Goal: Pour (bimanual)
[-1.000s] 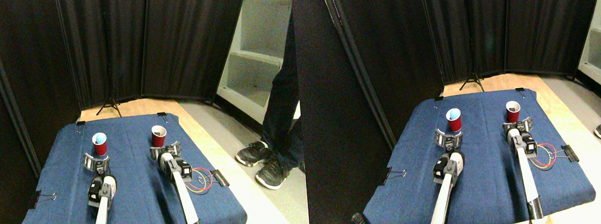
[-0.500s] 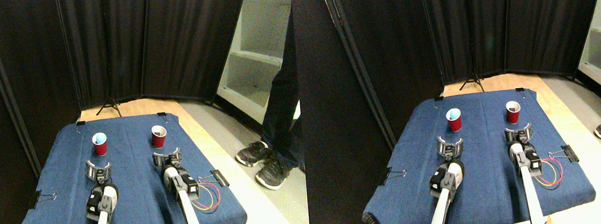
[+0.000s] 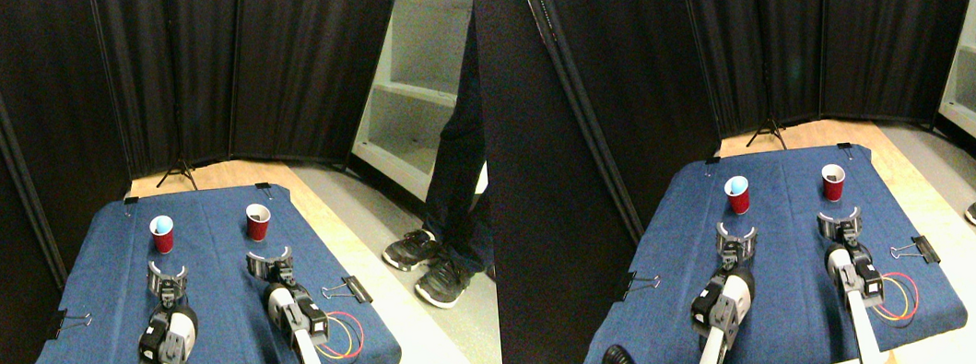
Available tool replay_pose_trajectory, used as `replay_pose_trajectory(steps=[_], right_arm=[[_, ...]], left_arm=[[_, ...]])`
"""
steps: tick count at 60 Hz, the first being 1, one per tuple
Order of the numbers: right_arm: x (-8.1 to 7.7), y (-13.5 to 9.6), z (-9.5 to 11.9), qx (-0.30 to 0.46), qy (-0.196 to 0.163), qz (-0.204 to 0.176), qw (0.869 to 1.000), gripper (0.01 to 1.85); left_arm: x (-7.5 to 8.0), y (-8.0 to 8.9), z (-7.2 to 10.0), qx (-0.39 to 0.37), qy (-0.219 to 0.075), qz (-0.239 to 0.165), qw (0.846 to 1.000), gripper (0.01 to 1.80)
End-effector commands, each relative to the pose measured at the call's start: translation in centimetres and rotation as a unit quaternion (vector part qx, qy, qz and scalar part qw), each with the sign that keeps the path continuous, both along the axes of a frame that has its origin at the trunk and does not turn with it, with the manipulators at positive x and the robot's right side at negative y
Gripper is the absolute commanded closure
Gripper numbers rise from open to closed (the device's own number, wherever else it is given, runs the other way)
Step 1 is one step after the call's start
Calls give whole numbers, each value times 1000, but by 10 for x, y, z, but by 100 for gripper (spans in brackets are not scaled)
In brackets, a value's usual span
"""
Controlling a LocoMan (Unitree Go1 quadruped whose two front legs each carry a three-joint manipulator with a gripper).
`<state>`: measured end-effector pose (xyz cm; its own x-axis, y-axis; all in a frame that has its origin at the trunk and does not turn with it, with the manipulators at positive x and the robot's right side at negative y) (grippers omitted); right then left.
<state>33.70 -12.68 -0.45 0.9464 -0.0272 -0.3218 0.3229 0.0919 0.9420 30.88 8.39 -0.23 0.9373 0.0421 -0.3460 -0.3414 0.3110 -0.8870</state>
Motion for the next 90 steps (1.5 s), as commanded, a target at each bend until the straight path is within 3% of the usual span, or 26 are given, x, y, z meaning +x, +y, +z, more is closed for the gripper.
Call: replay_pose_trajectory(steps=[1, 7, 13, 17, 18, 21, 24, 27, 34, 55, 60, 63, 67, 71, 75, 77, 78, 80, 81, 82, 83, 84, 90], right_arm=[[-1, 5, 7, -4, -24, 7, 1000, 102], [-3, 6, 7, -5, -21, 5, 1000, 99], [-5, 5, 8, -5, -27, 9, 1000, 101], [-7, 5, 9, -2, -29, 10, 1000, 102], [-8, 5, 10, 3, -30, 10, 999, 102], [-9, 5, 11, 4, -32, 11, 999, 102], [-10, 5, 12, 3, -36, 14, 999, 101], [-11, 5, 14, 5, -39, 14, 999, 100], [-12, 5, 16, 4, -43, 18, 999, 100], [-12, 3, 16, -4, -44, 18, 999, 100], [-12, 3, 16, -4, -46, 18, 999, 99], [-12, 3, 16, -5, -45, 17, 999, 98], [-11, 3, 16, -7, -45, 17, 999, 98], [-11, 3, 16, -6, -44, 16, 999, 99], [-11, 3, 16, -7, -44, 20, 999, 98], [-10, 3, 15, -6, -44, 18, 999, 99], [-10, 3, 15, -6, -44, 18, 999, 100], [-10, 3, 15, -7, -43, 18, 999, 99], [-10, 3, 15, -7, -43, 18, 999, 99], [-10, 3, 15, -8, -43, 18, 999, 99], [-10, 3, 15, -10, -42, 18, 999, 99], [-10, 3, 15, -10, -42, 17, 999, 100], [-10, 3, 14, -8, -42, 16, 999, 101]], left_arm=[[-3, -4, 15, 7, -43, -13, 999, 119], [-4, -2, 23, 32, -65, -42, 996, 127], [-5, -1, 27, 48, -74, -63, 994, 122], [-6, -1, 29, 69, -79, -73, 992, 113], [-8, -2, 31, 93, -87, -77, 989, 104], [-9, -3, 31, 107, -92, -81, 987, 98], [-9, -4, 32, 143, -105, -112, 978, 78], [-8, -6, 32, 156, -120, -112, 974, 71], [-4, -10, 29, 169, -168, -100, 966, 82], [1, -11, 27, 177, -178, -90, 964, 98], [1, -10, 26, 197, -191, -105, 956, 101], [2, -10, 26, 220, -205, -118, 947, 103], [2, -10, 25, 285, -232, -144, 919, 105], [2, -10, 24, 301, -237, -148, 912, 104], [2, -10, 23, 358, -252, -170, 883, 102], [3, -10, 20, 406, -272, -201, 849, 101], [3, -10, 20, 416, -278, -206, 841, 101], [4, -10, 17, 459, -300, -228, 805, 102], [4, -10, 17, 459, -300, -228, 805, 102], [4, -10, 17, 471, -305, -235, 794, 102], [4, -10, 17, 498, -317, -252, 767, 102], [5, -10, 16, 511, -325, -261, 752, 102], [5, -10, 15, 531, -333, -267, 732, 103]])
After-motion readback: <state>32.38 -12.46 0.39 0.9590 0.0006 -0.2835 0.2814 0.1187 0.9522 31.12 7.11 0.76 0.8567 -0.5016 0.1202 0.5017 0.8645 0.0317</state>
